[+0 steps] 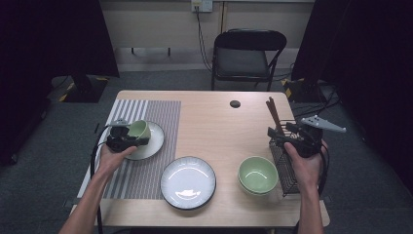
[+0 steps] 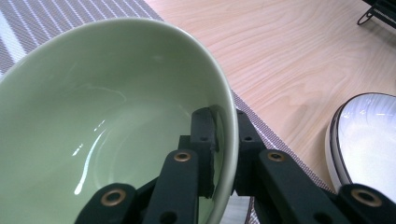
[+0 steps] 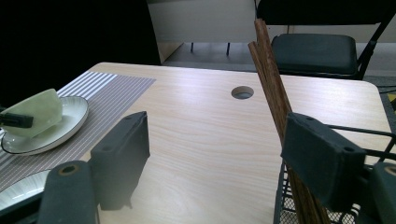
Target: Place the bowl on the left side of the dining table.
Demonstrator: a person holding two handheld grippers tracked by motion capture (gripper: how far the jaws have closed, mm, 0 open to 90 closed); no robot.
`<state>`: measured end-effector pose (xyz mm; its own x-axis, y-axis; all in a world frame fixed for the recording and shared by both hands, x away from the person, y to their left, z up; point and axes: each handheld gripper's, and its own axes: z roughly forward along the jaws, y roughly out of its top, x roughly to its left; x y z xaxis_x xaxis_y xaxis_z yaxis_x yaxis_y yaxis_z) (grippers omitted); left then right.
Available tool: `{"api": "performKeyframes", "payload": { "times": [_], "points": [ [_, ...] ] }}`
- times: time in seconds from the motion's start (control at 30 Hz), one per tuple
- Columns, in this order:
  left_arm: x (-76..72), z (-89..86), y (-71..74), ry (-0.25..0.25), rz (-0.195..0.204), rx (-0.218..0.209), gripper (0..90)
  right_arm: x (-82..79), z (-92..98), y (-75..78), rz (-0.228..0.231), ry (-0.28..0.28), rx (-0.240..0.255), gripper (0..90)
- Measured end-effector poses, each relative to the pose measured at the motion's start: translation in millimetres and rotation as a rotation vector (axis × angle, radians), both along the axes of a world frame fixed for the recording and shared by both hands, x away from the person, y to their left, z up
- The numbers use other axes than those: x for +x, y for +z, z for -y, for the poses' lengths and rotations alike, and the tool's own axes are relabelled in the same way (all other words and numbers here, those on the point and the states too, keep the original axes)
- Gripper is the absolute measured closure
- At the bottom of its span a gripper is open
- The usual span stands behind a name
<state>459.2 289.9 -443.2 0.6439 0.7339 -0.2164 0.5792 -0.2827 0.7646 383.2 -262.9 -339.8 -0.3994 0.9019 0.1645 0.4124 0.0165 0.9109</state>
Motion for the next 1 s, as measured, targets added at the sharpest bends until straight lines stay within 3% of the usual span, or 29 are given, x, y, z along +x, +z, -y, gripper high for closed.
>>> {"api": "performKeyframes", "payload": {
  "times": [0.2, 0.47, 0.67, 0.87, 1.0],
  "points": [
    [-1.0, 8.2, -4.5, -0.012, 0.002, 0.041, 79.2, -0.9, 2.5, 0.7, 0.002, -0.003, 0.006, 22.6],
    [-0.7, 10.2, -6.2, -0.016, -0.002, 0.056, 78.0, -0.5, 1.5, 0.4, 0.002, 0.0, 0.006, 22.6],
    [0.6, 11.8, -7.7, -0.022, -0.014, 0.048, 77.3, -0.3, 1.7, 0.2, 0.0, 0.0, 0.006, 22.7],
    [-0.4, 7.6, -4.7, -0.024, -0.008, 0.011, 78.2, -0.8, 2.2, 0.5, 0.0, -0.004, 0.004, 22.6],
    [-3.2, 1.5, -0.7, -0.018, -0.005, 0.012, 73.6, -1.1, 3.3, 0.9, 0.002, -0.005, 0.005, 22.7]
  ]
}}
